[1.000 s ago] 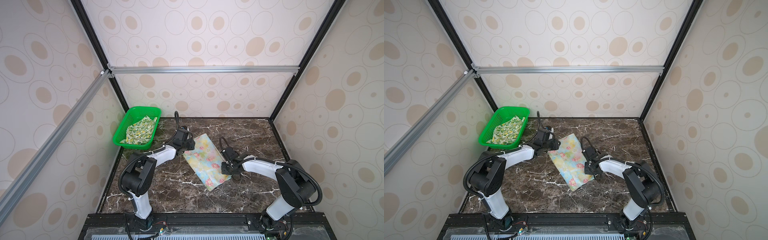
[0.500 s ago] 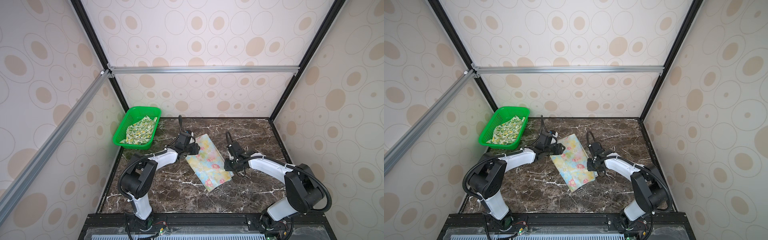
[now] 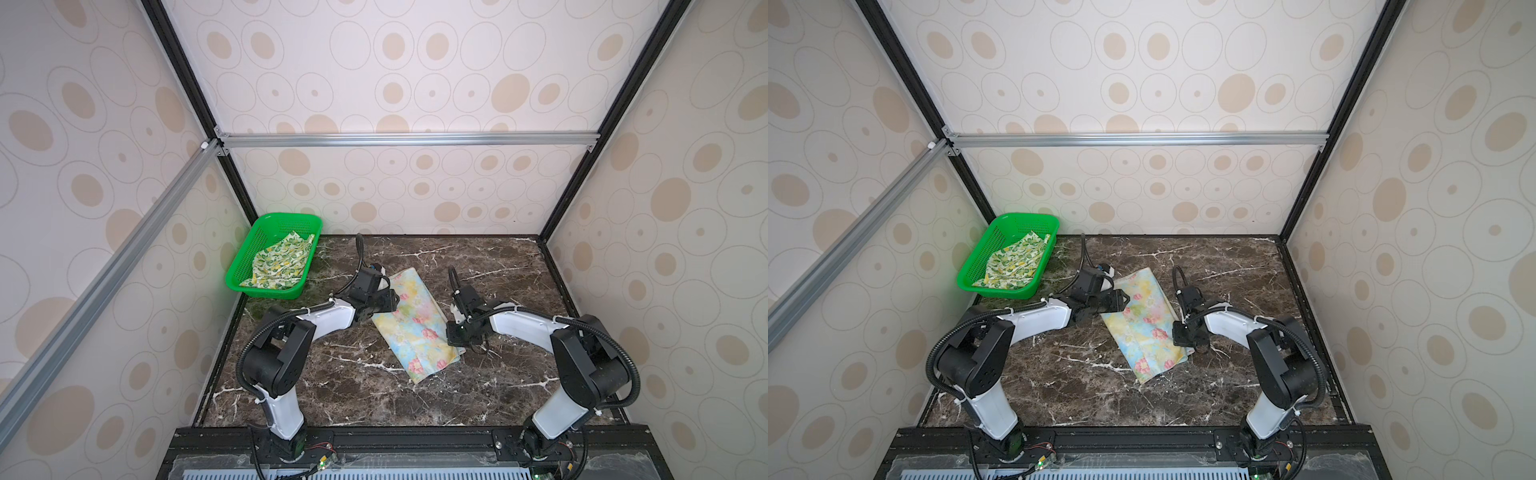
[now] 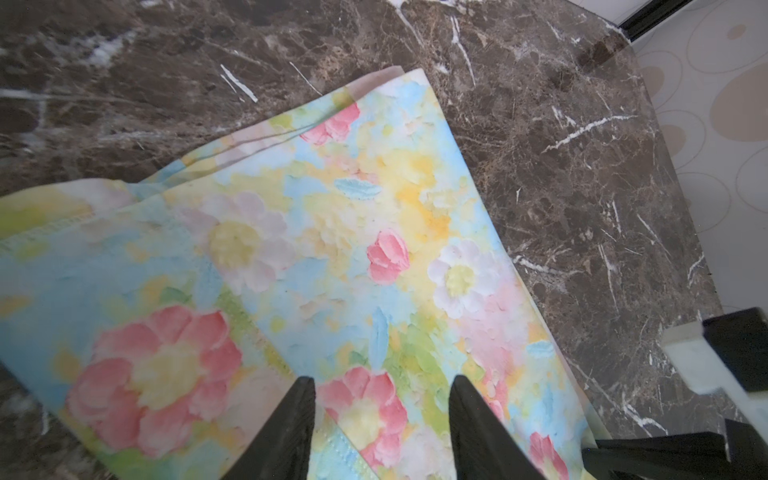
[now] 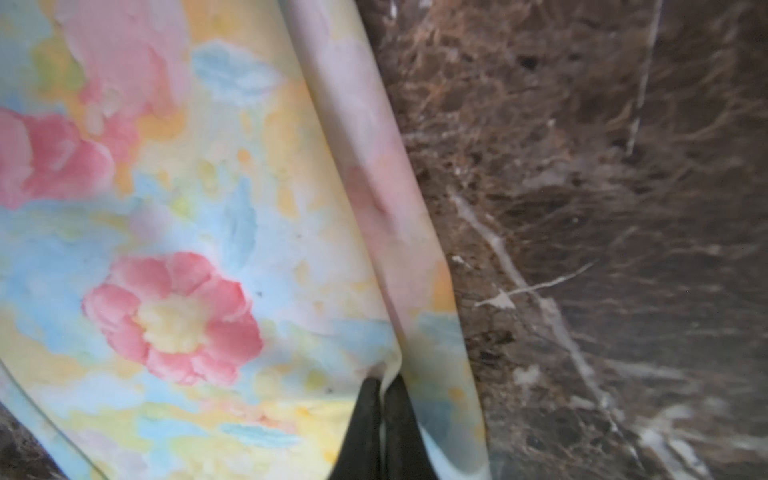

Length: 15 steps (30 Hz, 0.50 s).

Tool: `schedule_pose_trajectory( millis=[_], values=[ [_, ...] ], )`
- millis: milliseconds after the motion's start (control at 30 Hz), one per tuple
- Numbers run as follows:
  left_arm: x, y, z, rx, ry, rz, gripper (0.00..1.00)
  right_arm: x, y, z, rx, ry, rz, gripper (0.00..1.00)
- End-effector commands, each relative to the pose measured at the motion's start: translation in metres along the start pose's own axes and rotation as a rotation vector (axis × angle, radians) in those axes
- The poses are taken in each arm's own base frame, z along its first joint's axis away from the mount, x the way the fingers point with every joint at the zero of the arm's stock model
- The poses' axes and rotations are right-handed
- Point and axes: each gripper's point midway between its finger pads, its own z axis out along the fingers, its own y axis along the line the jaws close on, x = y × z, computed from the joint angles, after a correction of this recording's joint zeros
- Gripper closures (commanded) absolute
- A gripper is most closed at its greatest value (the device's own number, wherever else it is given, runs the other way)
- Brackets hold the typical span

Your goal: Fold and stack the skirts

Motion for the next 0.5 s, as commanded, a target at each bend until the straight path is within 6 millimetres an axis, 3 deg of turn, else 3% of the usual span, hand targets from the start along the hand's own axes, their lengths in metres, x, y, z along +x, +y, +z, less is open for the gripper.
schedule_pose_trajectory(
  millis=[0,267,467],
  values=[
    [-0.017,-0.010,0.000,0.015,-0.043,-0.004,0.47,-0.011,0.001,-0.015,0.032,-0.019,-0.048,1.00],
    [-0.012,-0.004,0.005,-0.002,-0.033,-0.018,0.48,-0.026,0.001,-0.038,0.094,-0.049,-0.169,1.00],
    [-0.011,-0.004,0.005,-0.002,-0.033,-0.019,0.48,-0.035,-0.004,-0.029,0.138,-0.048,-0.209,1.00]
  ],
)
